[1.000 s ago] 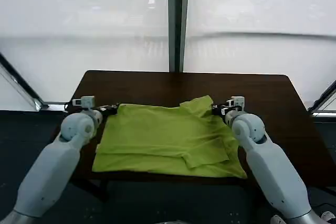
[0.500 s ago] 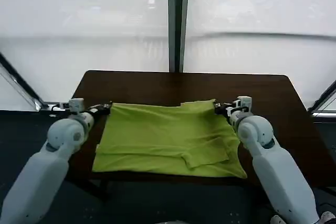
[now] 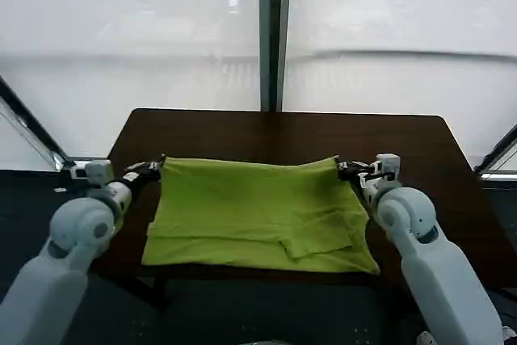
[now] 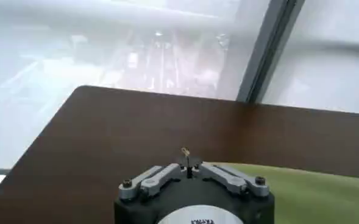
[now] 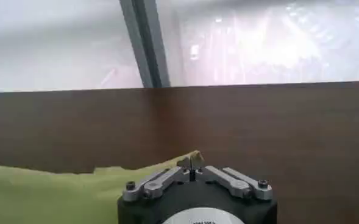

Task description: Fold and organize the clothes.

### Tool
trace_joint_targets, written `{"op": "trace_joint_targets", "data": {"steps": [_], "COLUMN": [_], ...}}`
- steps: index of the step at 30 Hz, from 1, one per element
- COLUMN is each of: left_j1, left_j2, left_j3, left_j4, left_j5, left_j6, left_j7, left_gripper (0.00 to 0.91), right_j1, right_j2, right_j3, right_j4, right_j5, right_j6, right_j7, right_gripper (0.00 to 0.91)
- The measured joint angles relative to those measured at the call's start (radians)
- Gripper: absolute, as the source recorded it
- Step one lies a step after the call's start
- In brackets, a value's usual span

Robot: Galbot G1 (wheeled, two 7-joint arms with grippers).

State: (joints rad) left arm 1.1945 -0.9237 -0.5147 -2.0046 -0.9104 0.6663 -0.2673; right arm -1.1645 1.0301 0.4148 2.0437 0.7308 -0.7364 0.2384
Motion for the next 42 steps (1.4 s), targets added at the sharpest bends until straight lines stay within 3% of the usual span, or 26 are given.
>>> {"op": "trace_joint_targets", "data": {"steps": [5,16,31,42], "left_j1": [0.062,0.213,0.402,0.591], "left_j2": [-0.014,-0.044,-0.092,-0.137], "left_j3": [-0.031,-0.103,-0.252,-0.255], "left_j4": [-0.063,-0.182,-0.249,-0.262], "left_j5": [0.013,0.029,0.048,0.16], "left_j6": [0.0,0.003,-0.045,-0.115], "left_j7": [0.011,0.025,0.032,0.062], "left_gripper": [0.0,0.0,0.0,0.0], "right_j1": [-0.1,-0.284,-0.417,-0.446], "right_j2": [-0.003,-0.007,-0.027,-0.048], "right_j3": [0.034,0.068,0.073,0.075], "right_j4": [0.086,0.235,0.264,0.267], "right_j5": [-0.047,-0.082,-0.122,-0.128], "right_j6": [0.0,0.0,0.0,0.0], "right_j7": [-0.015,-0.02,-0.037,-0.044], "right_gripper": [0.0,0.0,0.0,0.0]}}
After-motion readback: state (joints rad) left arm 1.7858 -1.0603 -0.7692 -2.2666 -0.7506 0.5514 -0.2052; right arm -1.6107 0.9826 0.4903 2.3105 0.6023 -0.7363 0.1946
